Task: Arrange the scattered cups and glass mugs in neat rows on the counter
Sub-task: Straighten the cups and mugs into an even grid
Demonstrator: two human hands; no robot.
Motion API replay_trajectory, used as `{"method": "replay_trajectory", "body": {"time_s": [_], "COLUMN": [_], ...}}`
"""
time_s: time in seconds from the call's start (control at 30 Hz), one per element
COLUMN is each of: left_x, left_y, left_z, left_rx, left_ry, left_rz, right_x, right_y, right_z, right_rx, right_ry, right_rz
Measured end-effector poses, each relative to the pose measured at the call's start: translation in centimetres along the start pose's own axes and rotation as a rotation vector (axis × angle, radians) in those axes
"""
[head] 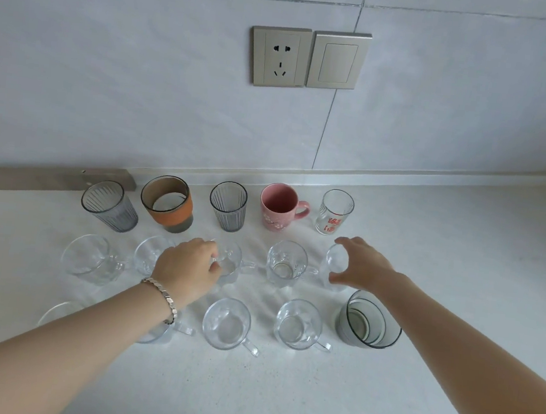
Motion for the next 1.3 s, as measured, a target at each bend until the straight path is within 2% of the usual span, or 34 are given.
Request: {"method": "replay_trajectory", "body": {"time_s": [0.47, 0.6, 0.73, 0.87, 1.07, 1.17, 1.3], "left_x": [3.4, 4.9, 8.0, 12.8, 19.2, 20.5, 21.0], "left_y": [-2.5, -3.6, -5.5, -8.1, -10.1, -10.2, -9.6], "left_z": [0.3, 0.4, 0.1, 1.0, 5.4, 6.7, 6.9], "left_rx": [-0.012, -0.022, -0.072, -0.078, 0.111, 0.188, 0.221], "left_ry": [-0.07, -0.113, -0.121, -0.127, -0.064, -0.02, 0.061], "left_rz": [-0.052, -0.053, -0.052, -0.078, -0.118, -0.074, 0.016], "right_x": [0.2, 7.2, 16.1, 22.7, 27.5, 28.3, 29.0], "right_y": [-1.4, -3.8, -6.4, -7.4, -5.5, -4.4, -4.6], "right_z": [0.2, 0.2, 4.1, 9.5, 15.3, 16.4, 17.1], "right_rx": [-0.029, -0.144, -0.041, 0.05, 0.112, 0.115, 0.098], "right_ry": [-0.091, -0.146, -0.167, -0.196, -0.248, -0.164, -0.118], "right_rz": [0.052, -0.133, -0.352, -0.45, -0.335, -0.266, -0.275]}}
Point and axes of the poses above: each hand's wrist, its own y-axis towards the middle knuckle, its own z-axis out of the palm, x = y × z, the point moved 10 cm from there along y, towards the middle knuckle, and after that the axes turned 15 degrees about x, right-handed, at the moved point
